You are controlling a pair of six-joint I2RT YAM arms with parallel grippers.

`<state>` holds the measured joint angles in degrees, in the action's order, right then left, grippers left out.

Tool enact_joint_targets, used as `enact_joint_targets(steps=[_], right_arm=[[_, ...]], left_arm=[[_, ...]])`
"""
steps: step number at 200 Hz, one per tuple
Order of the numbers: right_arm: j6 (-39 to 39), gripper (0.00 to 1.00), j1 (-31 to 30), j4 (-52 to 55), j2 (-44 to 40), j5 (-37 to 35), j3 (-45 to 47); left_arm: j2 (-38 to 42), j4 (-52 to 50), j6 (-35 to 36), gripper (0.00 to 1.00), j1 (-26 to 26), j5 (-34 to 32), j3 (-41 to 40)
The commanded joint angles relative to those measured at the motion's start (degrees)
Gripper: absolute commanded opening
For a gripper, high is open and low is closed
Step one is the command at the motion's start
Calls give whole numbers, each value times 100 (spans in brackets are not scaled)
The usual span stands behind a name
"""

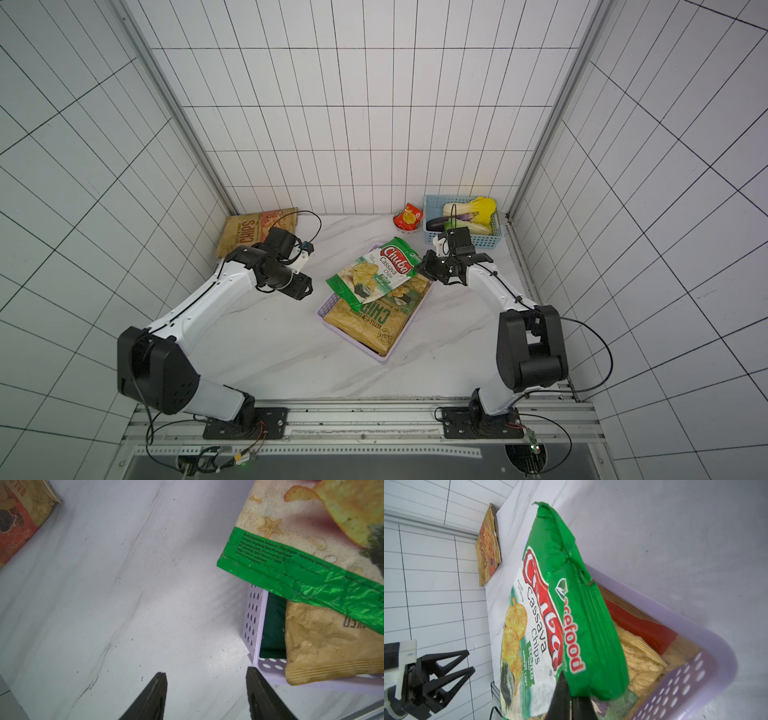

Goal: Put the potato chips into the basket
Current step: Place the potato chip in the basket.

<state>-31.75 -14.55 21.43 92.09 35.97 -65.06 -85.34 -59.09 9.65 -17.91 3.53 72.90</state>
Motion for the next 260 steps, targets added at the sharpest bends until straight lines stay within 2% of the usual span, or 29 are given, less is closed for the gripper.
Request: enact_joint_targets(steps=[1,17,43,71,126,142,226,248,260], right_arm=[[678,0,135,740,89,669,-182],[863,0,154,915,118,791,-174],[1022,0,154,1019,150,947,-84],[1269,0,179,1267,39,675,-81],[1632,0,207,1749,124,253,-510],[1692,0,207,1766,156,212,-591],[2688,0,207,1769,733,542,-985],[2769,0,207,1852,874,282,-1126],[2756,10,207,1838,977,211,-1196]], left_arm=[[20,570,16,59,7,-17,-80],[-268,698,-1,57,7,-197,178],[-1114,647,-75,53,7,-529,1126],[-1917,513,-29,52,-14,-568,1989],[-2866,508,337,50,-227,-955,2257],[-2835,495,396,45,-299,-853,2112],[-1666,569,112,45,-362,-58,1046],[-1309,565,76,46,-362,192,735],[-1116,565,92,46,-362,327,582]])
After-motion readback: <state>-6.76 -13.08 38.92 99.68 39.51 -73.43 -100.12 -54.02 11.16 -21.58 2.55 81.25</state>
